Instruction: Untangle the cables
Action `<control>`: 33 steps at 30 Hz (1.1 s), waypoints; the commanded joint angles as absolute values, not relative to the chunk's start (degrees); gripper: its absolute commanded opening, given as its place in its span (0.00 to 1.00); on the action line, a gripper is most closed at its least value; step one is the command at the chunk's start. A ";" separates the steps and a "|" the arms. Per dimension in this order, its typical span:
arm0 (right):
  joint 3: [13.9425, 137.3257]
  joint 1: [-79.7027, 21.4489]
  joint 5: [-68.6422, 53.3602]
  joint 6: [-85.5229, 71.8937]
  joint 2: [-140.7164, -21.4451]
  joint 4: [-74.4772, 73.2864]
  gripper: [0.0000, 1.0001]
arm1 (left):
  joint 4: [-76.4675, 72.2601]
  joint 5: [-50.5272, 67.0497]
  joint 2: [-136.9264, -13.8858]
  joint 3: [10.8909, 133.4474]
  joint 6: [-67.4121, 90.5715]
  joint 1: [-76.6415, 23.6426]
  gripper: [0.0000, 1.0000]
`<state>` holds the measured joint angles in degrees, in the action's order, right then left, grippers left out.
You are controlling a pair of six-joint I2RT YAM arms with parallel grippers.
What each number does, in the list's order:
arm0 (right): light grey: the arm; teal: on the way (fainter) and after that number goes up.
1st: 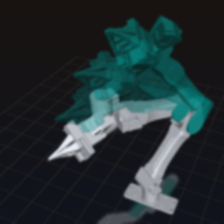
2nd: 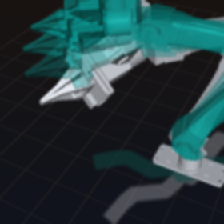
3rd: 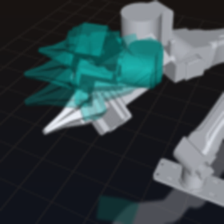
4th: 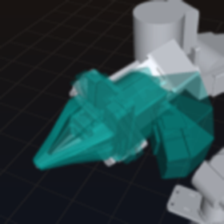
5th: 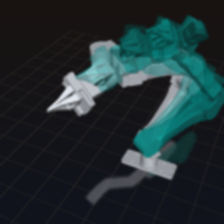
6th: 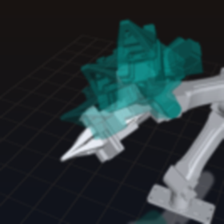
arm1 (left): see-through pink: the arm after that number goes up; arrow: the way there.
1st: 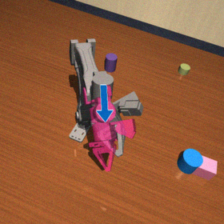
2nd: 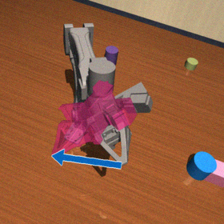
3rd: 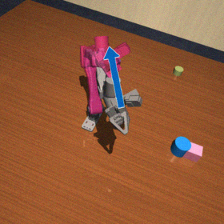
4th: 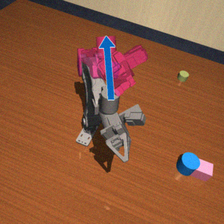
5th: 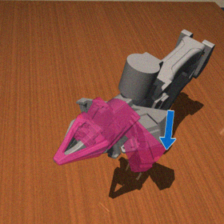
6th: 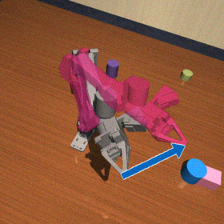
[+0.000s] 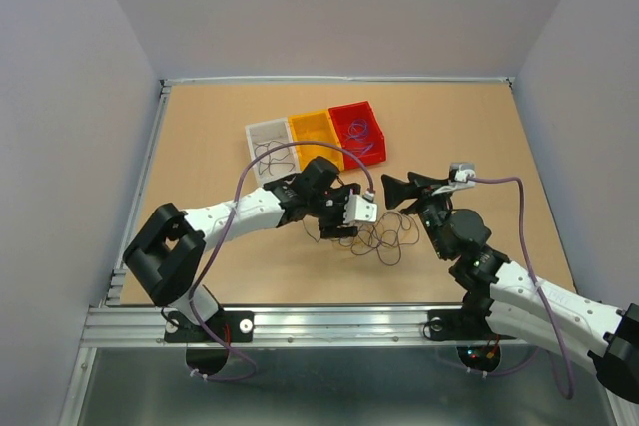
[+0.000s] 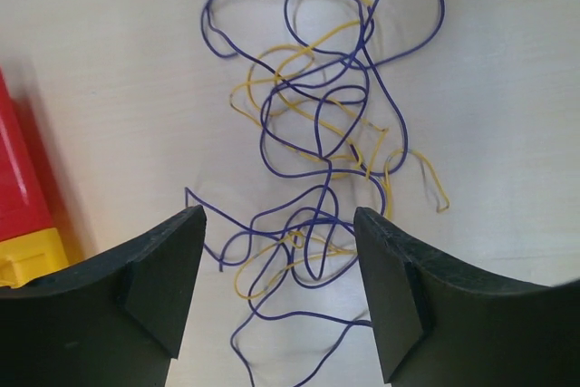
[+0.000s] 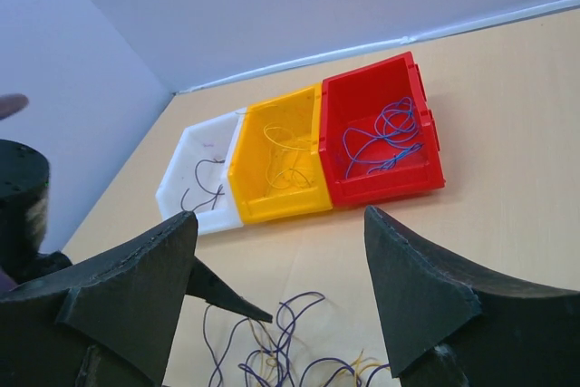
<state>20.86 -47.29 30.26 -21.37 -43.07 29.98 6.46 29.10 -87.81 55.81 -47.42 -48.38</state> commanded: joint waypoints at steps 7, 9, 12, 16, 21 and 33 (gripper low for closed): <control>20.48 -47.46 31.82 -21.18 -41.66 30.94 0.79 | 12.13 29.97 -92.28 59.50 -50.54 -49.04 0.57; 20.30 -47.37 31.82 -21.36 -41.40 30.94 0.79 | 12.48 29.45 -93.42 60.20 -50.45 -49.13 0.39; 19.60 -47.46 30.15 -21.10 -40.43 31.46 0.79 | 13.01 29.35 -93.87 60.99 -50.36 -49.13 0.00; 16.62 -47.37 25.85 -19.25 -38.77 36.99 0.80 | 13.01 32.59 -90.98 61.08 -49.31 -49.04 0.00; 14.33 -47.46 22.59 -17.76 -37.18 41.74 0.81 | 13.62 35.86 -81.77 62.92 -45.62 -48.43 0.00; 13.09 -47.37 -10.18 -10.20 -40.15 53.17 0.90 | 17.48 38.76 -69.43 74.78 -34.98 -48.08 0.00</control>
<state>11.92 -47.29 3.77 -14.04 -37.50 46.85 14.70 36.03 -67.57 71.00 -38.68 -48.14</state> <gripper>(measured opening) 0.889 0.025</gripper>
